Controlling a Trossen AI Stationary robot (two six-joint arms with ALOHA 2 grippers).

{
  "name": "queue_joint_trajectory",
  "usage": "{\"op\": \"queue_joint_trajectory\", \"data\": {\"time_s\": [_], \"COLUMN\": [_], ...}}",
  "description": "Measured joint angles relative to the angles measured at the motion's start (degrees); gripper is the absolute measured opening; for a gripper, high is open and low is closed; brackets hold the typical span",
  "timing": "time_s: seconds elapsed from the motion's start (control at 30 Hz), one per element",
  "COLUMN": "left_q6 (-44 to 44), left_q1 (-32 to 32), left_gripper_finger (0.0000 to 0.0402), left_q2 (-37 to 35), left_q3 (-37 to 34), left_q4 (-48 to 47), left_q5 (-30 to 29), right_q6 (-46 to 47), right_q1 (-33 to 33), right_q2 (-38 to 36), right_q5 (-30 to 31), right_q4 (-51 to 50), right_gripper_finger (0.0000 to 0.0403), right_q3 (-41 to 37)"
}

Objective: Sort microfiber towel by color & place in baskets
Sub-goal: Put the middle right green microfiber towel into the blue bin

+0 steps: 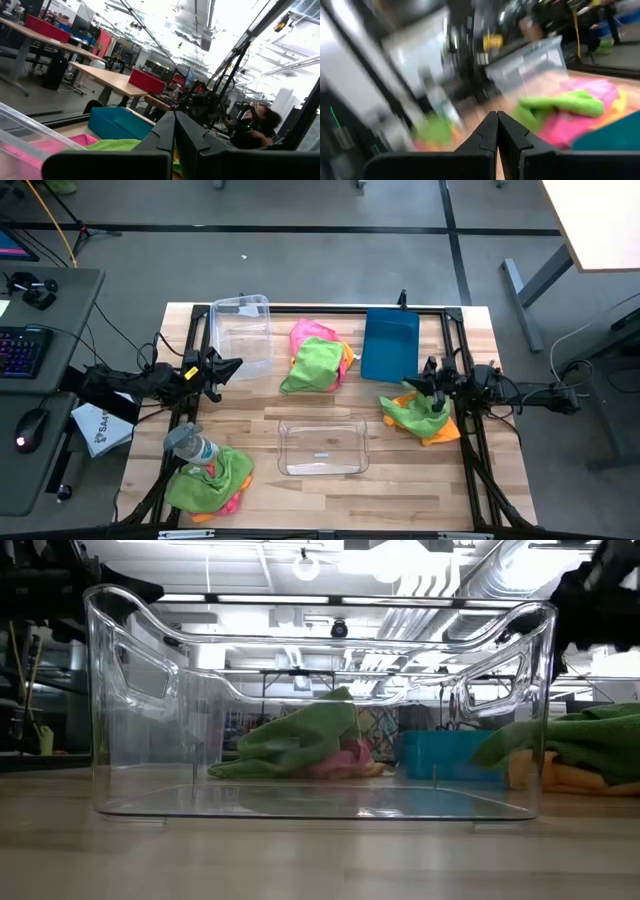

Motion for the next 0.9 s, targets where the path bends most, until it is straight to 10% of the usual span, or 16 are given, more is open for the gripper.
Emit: {"op": "queue_joint_trajectory", "data": {"time_s": [0.13, 0.3, 0.67, 0.9], "left_q6": [0.0, 0.0, 0.0, 0.0], "left_q1": [0.0, 0.0, 0.0, 0.0], "left_gripper_finger": [0.0000, 0.0000, 0.0000, 0.0000], "left_q2": [0.0, 0.0, 0.0, 0.0], "left_q3": [0.0, 0.0, 0.0, 0.0], "left_q4": [0.0, 0.0, 0.0, 0.0], "left_q5": [0.0, 0.0, 0.0, 0.0], "right_q6": [19.6, 15.4, -5.3, -4.0], "right_q1": [-0.4, -1.5, 2.0, 9.7], "right_q2": [0.4, 5.9, 36.5, 54.4], "right_q5": [11.4, -2.6, -21.9, -23.4], "right_q4": [14.2, 28.6, -58.4, -73.0], "right_gripper_finger": [0.0000, 0.0005, 0.0165, 0.0248], "right_q3": [0.0, 6.5, 46.4, 48.2]}}
